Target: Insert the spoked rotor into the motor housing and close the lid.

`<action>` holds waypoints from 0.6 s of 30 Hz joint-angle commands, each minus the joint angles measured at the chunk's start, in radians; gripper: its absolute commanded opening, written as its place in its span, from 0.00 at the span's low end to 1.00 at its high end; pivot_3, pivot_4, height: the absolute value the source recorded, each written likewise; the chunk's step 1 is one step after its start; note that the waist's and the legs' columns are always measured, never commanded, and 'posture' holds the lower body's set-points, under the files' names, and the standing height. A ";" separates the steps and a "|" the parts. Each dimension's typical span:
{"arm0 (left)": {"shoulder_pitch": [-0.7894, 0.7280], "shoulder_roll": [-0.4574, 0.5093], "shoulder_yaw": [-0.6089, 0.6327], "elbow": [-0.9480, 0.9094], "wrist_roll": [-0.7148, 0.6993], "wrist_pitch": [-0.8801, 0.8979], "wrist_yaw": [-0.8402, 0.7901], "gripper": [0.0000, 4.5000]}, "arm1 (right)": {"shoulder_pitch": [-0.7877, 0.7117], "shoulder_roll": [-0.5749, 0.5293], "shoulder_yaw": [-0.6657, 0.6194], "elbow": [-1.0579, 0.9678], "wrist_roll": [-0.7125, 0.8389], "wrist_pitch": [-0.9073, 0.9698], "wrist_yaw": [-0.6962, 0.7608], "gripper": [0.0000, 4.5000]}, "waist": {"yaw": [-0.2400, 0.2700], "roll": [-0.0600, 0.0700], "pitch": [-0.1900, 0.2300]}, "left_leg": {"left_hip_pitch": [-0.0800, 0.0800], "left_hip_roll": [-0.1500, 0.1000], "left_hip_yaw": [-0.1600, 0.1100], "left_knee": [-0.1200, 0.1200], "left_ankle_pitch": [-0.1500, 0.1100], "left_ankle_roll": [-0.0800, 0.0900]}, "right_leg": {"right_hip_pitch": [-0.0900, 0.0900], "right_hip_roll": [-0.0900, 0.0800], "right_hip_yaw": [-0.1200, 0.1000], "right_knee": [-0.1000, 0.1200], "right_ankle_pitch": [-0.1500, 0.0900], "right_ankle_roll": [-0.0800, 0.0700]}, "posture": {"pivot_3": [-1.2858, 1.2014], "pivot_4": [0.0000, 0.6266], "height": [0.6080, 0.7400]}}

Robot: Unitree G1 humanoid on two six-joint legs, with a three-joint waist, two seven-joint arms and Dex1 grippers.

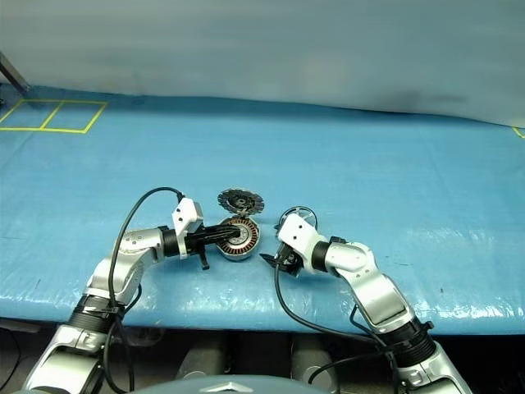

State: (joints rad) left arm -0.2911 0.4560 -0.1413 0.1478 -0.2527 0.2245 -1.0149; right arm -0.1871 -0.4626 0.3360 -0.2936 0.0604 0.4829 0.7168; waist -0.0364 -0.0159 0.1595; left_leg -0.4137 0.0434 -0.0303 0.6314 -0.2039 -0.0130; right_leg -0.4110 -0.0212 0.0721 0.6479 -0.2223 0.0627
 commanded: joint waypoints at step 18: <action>-0.033 0.060 -0.063 -0.055 0.073 0.128 0.008 0.01 | -0.010 0.013 -0.014 -0.020 0.000 -0.026 -0.017 0.85 | -0.001 0.000 0.000 | 0.001 0.000 0.000 0.001 0.000 0.000 | 0.001 0.000 0.000 0.000 0.000 0.000 | 0.52 0.24 1.00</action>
State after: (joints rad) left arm -0.3308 0.4992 -0.1864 0.0978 -0.2026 0.3245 -1.0094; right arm -0.1873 -0.4561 0.3362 -0.2932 0.0586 0.4808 0.7058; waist -0.0370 -0.0159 0.1593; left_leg -0.4129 0.0434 -0.0302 0.6321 -0.2038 -0.0129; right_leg -0.4101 -0.0212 0.0724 0.6481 -0.2222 0.0629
